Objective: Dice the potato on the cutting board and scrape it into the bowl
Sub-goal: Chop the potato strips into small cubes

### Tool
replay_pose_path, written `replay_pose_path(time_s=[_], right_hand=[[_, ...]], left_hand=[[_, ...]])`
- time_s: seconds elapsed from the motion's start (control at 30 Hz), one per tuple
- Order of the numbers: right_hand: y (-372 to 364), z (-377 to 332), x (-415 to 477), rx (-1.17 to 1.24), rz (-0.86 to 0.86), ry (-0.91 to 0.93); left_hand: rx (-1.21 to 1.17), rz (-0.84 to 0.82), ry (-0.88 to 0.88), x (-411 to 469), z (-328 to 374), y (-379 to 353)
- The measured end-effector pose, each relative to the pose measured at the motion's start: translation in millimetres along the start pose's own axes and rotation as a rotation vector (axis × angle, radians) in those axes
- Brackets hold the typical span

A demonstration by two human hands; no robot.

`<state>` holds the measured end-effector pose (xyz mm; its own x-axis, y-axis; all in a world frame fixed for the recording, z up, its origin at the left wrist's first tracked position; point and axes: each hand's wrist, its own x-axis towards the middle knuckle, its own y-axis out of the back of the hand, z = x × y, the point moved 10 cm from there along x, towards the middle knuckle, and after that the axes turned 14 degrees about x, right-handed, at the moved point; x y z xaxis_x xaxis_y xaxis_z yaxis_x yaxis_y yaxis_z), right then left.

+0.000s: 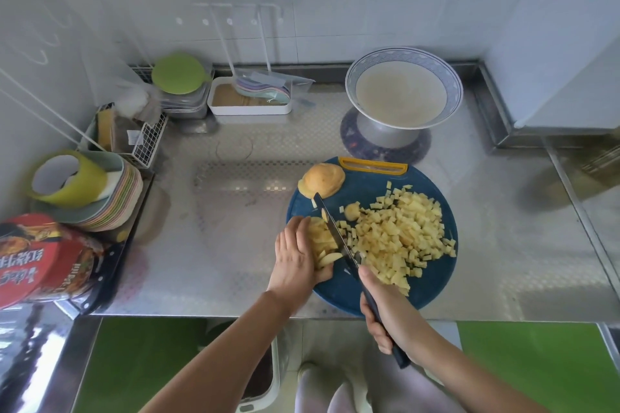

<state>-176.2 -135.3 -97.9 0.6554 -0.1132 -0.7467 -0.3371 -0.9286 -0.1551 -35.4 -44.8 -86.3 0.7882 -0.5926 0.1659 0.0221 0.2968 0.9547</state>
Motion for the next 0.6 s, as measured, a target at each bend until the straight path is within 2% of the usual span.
replay_pose_path(time_s=[0.17, 0.3, 0.43, 0.6], right_hand=[[-13, 2, -4, 0.071, -0.038, -0.071], [-15, 1, -5, 0.099, -0.041, -0.05], [6, -5, -2, 0.051, 0.064, 0.025], [22, -4, 7, -0.105, 0.172, 0.021]], left_hand=[[-0.192, 0.016, 0.015, -4, -1, 8], [-0.115, 0.036, -0.048, -6, 2, 6], [-0.066, 0.033, -0.063, -5, 2, 4], [-0.074, 0.025, -0.062, -6, 3, 5]])
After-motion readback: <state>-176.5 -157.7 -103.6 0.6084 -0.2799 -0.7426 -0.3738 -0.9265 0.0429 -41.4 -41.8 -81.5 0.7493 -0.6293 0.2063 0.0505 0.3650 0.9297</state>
